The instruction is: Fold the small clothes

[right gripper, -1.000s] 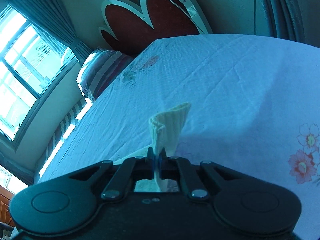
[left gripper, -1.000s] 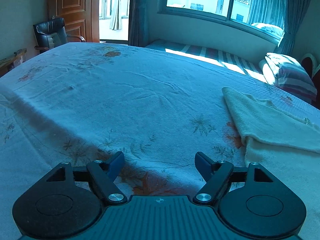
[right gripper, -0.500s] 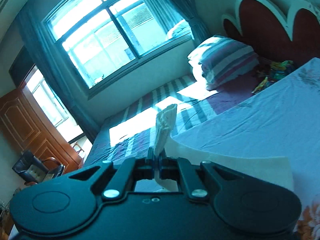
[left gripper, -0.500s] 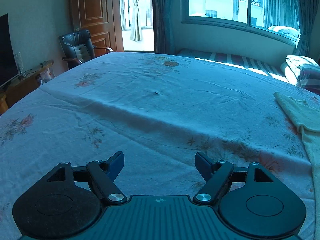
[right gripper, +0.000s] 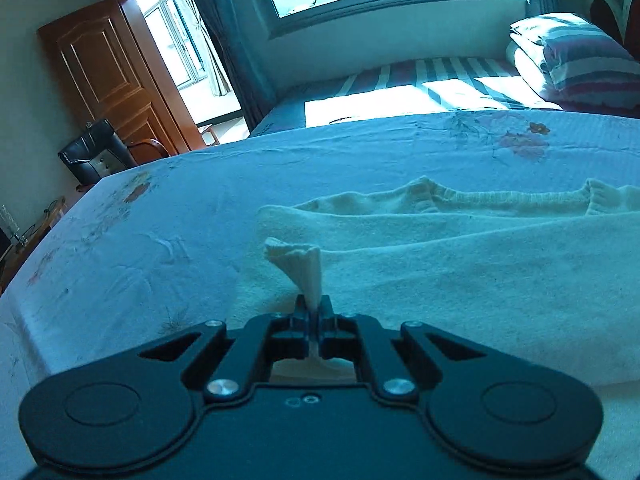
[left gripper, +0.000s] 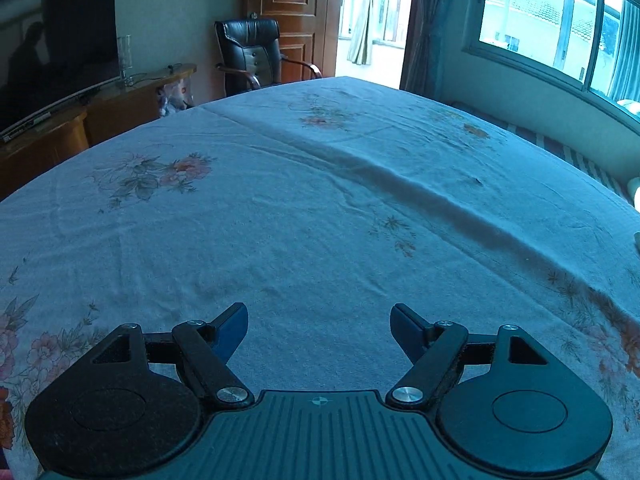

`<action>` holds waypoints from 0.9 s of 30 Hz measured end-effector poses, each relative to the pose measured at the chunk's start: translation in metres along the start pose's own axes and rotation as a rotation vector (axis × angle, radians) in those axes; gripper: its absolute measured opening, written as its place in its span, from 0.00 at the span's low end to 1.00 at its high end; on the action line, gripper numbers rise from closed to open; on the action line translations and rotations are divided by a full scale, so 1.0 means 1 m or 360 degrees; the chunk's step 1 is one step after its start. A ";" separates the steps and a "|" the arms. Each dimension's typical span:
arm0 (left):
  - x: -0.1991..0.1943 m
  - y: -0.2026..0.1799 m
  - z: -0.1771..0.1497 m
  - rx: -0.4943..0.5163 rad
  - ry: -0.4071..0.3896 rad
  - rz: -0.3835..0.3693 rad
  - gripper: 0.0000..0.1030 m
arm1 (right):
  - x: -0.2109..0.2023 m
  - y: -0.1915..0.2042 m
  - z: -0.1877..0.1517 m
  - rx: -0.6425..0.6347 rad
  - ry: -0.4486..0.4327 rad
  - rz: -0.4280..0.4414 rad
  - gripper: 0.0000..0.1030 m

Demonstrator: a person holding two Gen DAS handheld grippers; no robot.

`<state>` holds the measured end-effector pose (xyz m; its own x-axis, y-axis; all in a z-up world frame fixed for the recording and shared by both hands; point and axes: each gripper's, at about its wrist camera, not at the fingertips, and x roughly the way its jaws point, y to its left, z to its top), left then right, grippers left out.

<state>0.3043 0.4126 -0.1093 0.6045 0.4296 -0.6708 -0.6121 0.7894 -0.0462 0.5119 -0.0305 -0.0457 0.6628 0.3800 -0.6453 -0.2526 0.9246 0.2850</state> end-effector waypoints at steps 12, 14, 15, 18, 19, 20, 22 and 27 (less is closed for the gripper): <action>0.002 -0.034 0.008 0.0133 -0.0031 -0.0073 0.76 | 0.003 0.031 -0.015 -0.0173 0.0011 0.0187 0.52; 0.003 -0.050 0.011 0.0169 -0.0034 -0.0127 0.76 | -0.009 0.041 -0.019 -0.0221 -0.0014 0.0278 0.40; 0.003 -0.065 0.013 0.0193 -0.0042 -0.0182 0.76 | -0.014 0.040 -0.019 -0.0215 -0.0020 0.0282 0.31; 0.005 -0.112 0.020 0.0242 -0.0060 -0.0330 0.76 | -0.038 0.021 -0.020 -0.0148 -0.0076 0.0198 0.16; 0.006 -0.126 0.022 0.0250 -0.0069 -0.0385 0.76 | -0.048 0.008 -0.020 -0.0113 -0.0110 0.0147 0.16; 0.006 -0.152 0.023 0.0266 -0.0074 -0.0477 0.75 | -0.058 -0.005 -0.020 -0.0085 -0.0137 0.0093 0.16; 0.008 -0.195 0.027 0.0304 -0.0063 -0.0614 0.75 | -0.084 -0.045 -0.021 -0.0018 -0.0209 -0.0073 0.19; 0.003 -0.316 0.031 0.0407 -0.0065 -0.0912 0.68 | -0.138 -0.140 -0.026 0.0124 -0.0308 -0.0457 0.22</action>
<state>0.5155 0.1781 -0.0743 0.8227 -0.0807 -0.5628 -0.0465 0.9770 -0.2081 0.4373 -0.2116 -0.0147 0.8221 0.0859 -0.5628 0.0130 0.9855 0.1694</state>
